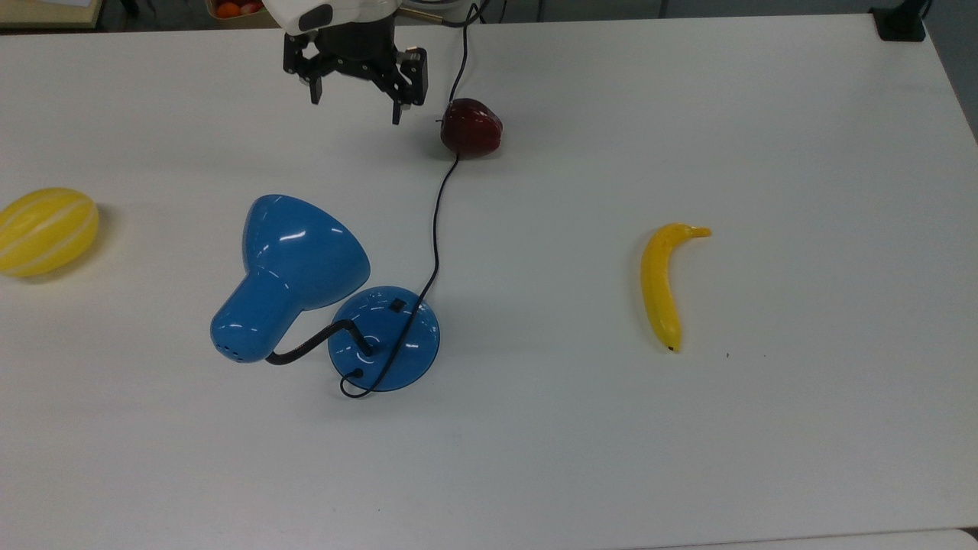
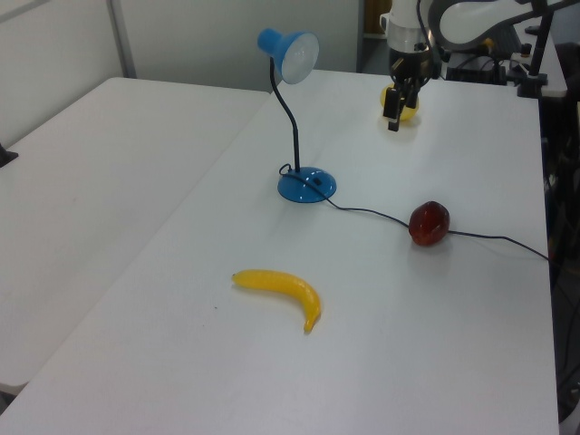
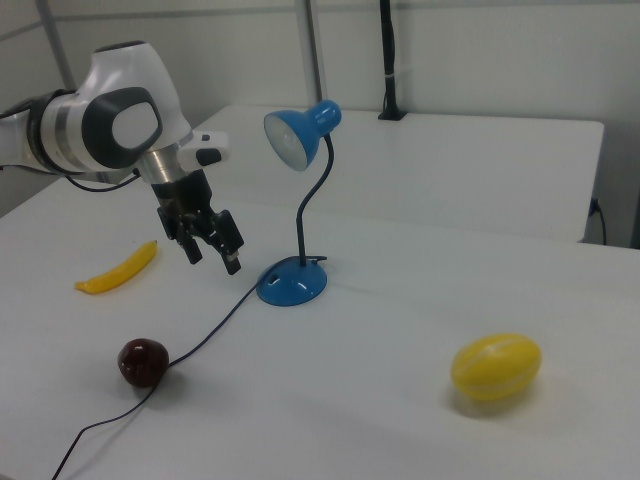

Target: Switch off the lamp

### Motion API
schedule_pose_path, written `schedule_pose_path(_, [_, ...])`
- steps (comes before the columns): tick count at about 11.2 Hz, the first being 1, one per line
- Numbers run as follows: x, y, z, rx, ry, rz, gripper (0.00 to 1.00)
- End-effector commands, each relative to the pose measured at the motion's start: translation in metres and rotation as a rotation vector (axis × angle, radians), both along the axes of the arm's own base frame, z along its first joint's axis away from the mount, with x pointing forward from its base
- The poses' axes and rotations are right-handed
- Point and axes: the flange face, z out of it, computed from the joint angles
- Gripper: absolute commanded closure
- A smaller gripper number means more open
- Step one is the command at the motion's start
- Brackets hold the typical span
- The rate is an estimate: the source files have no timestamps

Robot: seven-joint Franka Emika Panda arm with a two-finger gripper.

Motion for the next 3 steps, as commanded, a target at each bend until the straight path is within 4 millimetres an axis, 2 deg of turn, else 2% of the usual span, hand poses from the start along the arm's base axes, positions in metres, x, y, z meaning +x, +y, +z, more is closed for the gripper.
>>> schedule_pose_path(1, [-0.024,-0.0015,0.0077,0.02,0.076,-0.009,0.0])
schedule_pose_path(3, [-0.024,-0.0014,0.0081,0.052,0.078,-0.007,0.0])
